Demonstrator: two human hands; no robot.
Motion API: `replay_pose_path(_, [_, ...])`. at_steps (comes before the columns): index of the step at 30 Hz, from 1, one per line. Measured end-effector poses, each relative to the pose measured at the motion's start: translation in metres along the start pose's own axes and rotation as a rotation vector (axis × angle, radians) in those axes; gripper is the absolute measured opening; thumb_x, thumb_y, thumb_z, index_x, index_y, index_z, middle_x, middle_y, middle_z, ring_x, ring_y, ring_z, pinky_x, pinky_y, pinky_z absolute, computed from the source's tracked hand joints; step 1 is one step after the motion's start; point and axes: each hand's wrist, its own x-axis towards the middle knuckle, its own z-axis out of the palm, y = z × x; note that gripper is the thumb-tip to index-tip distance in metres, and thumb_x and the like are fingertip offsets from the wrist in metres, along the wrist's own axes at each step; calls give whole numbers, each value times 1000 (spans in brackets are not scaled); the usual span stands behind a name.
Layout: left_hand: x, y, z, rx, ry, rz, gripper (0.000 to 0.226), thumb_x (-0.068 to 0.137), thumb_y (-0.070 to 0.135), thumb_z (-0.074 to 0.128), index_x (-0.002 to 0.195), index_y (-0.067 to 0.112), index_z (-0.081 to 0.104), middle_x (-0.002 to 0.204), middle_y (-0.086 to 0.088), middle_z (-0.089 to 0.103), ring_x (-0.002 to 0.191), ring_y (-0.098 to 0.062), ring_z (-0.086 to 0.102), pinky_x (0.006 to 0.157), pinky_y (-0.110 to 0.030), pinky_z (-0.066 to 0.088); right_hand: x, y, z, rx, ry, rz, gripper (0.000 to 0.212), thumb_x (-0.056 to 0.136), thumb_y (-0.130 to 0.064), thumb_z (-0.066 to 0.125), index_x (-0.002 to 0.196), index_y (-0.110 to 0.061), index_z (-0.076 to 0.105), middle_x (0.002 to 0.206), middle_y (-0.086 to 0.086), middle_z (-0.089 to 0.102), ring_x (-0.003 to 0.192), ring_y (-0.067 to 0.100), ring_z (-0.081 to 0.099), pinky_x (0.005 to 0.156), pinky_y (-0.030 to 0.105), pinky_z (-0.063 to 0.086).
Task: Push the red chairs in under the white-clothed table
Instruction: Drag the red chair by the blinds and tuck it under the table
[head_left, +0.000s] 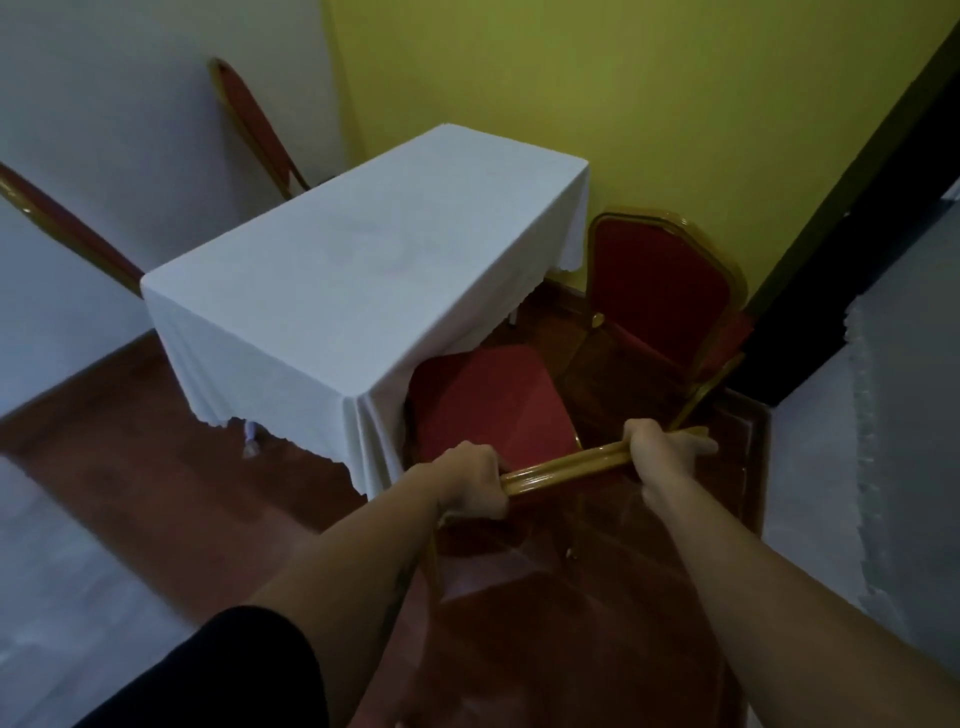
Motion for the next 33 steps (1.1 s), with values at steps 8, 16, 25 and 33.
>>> replay_pose_path(8, [12,30,20,-12,16,-101,37,64,34,71,99,22,76,85,-1,74,77,-19,72,71,-41,64,36,-20,-17,-104,-214,-60,103,78,-4,66,155,-17,-1,115,20,59,88,29,65,80,44,59])
replay_pose_path(16, [30,70,38,-136,110,-224,35,72,29,71,106,20,74,89,-3,73,77,-20,72,70,-36,64,79,-43,-38,-169,-366,-80,109,81,-4,66,157,-16,-11,119,21,61,96,29,66,86,46,59])
replay_pose_path(25, [63,118,43,-135,107,-249,31,72,31,72,101,19,73,89,-4,72,80,-21,72,72,-38,64,132,-75,-54,-291,-449,-107,104,80,-5,64,157,-12,-4,99,14,61,94,29,68,87,49,59])
replay_pose_path(33, [93,150,34,-2,109,-256,26,80,37,69,97,17,65,92,-4,66,81,-22,67,72,-37,61,177,-98,-48,-330,-468,-128,101,80,-2,62,158,-11,-1,93,11,54,89,28,65,94,55,55])
